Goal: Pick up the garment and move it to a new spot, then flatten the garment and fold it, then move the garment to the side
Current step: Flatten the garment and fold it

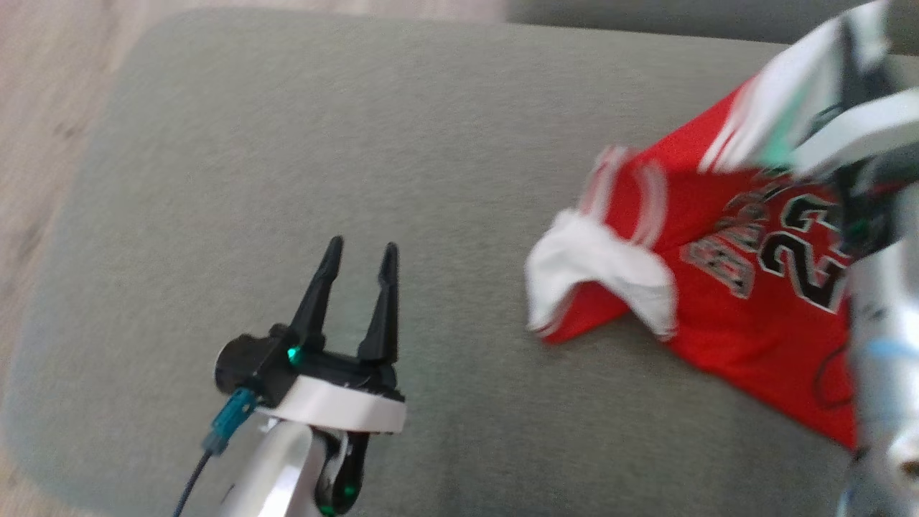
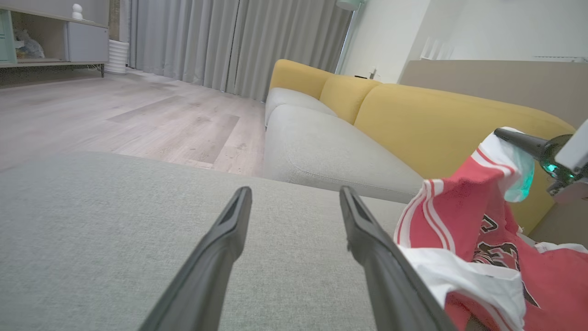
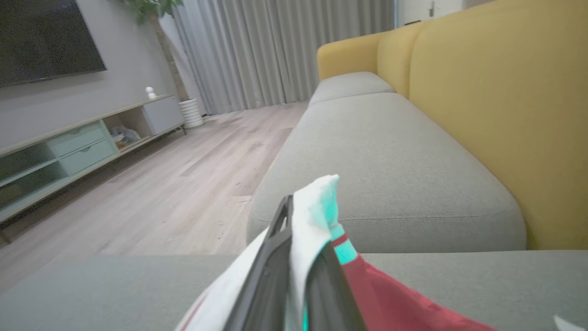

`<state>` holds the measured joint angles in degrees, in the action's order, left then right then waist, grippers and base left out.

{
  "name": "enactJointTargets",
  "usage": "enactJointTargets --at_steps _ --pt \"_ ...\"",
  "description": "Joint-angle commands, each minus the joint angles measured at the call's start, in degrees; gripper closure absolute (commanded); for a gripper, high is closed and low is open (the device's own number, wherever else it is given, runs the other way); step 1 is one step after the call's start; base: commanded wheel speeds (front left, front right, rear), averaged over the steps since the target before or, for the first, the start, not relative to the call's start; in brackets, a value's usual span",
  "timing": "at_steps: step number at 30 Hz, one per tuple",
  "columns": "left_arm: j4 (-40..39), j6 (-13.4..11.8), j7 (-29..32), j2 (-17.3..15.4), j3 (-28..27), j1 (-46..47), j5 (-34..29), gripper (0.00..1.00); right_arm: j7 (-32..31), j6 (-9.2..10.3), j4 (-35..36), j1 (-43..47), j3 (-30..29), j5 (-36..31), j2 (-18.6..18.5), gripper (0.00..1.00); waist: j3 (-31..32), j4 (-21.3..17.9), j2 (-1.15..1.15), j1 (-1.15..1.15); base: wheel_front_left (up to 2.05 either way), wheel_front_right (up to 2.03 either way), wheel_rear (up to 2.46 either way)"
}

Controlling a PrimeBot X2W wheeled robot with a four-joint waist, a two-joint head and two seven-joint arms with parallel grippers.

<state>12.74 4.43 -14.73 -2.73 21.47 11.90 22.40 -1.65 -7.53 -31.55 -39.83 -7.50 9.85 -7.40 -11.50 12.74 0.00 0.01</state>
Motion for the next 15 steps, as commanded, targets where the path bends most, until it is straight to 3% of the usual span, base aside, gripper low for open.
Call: enactJointTargets --at_steps 1,5,6,10,15 --pt "-2.03 -0.52 -0.27 -0.15 -0.73 2.66 0.33 0.00 -0.42 0.04 0.13 -4.25 -0.79 -0.46 -0.84 1.00 -3.28 5.21 0.00 -0.01 0.00 0.00 0.00" --pt "-2.04 -1.02 -0.27 -0.15 1.76 3.78 1.50 0.00 -0.39 0.04 -7.81 -11.47 -7.71 -3.83 -4.76 1.00 -4.87 10.75 0.00 -0.01 0.00 0.00 0.00" --pt "-1.95 -1.06 -0.27 -0.15 2.38 3.92 1.88 0.00 -0.15 0.04 -10.12 -12.90 -10.46 -4.72 -5.59 0.04 -4.98 12.10 0.00 -0.01 0.00 0.00 0.00" --pt "-2.12 -1.99 -0.27 -0.15 2.94 3.68 3.03 0.00 0.30 0.04 -19.40 -17.08 -17.10 -9.47 -6.84 0.00 -4.59 14.84 0.00 -0.01 0.00 0.00 0.00" --pt "-2.45 -2.52 -0.27 -0.15 2.51 3.29 2.70 0.00 2.51 0.04 -26.22 -19.61 -20.15 -15.95 -6.03 0.00 -3.67 13.80 0.00 -0.01 0.00 0.00 0.00"
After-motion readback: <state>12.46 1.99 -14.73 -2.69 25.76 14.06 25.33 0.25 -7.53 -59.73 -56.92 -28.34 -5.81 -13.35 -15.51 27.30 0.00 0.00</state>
